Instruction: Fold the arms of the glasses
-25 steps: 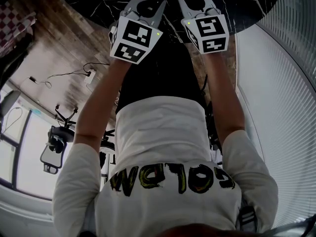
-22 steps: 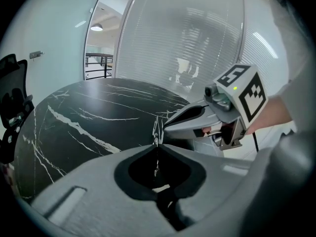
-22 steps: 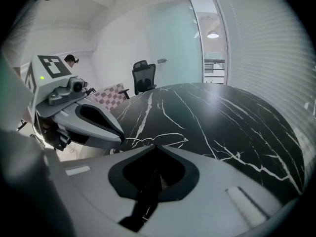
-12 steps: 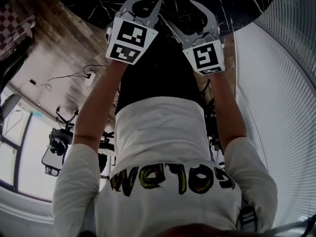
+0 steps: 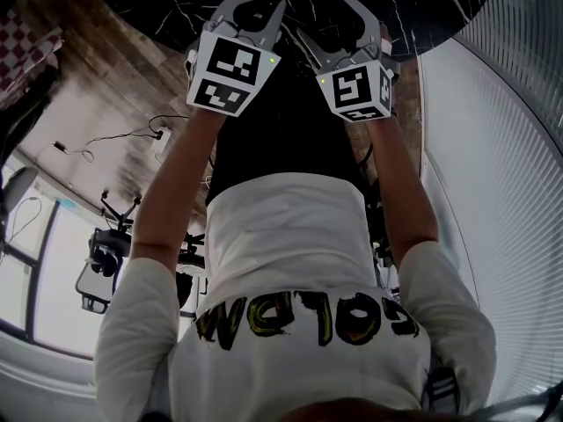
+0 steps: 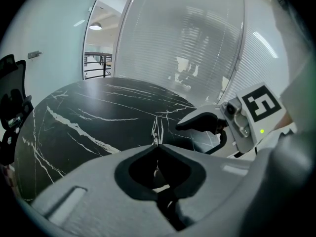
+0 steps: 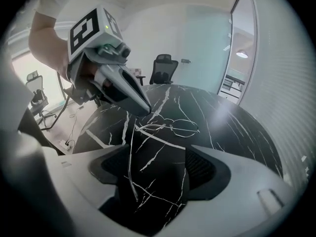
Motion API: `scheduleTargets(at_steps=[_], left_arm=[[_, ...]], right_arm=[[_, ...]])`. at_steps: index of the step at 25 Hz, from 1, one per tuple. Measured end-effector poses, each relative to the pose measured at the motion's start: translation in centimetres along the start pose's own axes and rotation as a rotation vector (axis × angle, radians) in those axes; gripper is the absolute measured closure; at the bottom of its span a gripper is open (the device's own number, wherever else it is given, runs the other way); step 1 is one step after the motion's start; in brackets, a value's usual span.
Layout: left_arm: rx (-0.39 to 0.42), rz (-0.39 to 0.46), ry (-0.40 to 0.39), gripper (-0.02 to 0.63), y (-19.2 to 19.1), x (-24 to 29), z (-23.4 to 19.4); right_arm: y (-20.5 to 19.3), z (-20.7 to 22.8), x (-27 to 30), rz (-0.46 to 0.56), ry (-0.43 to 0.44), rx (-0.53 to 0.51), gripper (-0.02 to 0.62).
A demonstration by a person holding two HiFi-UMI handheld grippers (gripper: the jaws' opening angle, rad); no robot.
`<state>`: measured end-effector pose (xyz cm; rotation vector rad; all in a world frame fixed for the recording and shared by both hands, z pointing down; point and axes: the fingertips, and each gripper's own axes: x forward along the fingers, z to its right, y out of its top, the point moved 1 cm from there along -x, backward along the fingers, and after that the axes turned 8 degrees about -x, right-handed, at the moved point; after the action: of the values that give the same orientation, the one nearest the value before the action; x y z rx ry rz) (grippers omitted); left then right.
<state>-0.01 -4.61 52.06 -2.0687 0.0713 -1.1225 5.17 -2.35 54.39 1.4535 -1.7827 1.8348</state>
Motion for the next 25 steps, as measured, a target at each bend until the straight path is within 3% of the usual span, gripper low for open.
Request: scheduleTargets(at_steps=[25], left_arm=[[-0.065,-0.052,-0.095,0.601,-0.4,0.2,0.5]], right_arm=[[0.8,4.9,1.5,-0.018,-0.117,0.003,0.276]])
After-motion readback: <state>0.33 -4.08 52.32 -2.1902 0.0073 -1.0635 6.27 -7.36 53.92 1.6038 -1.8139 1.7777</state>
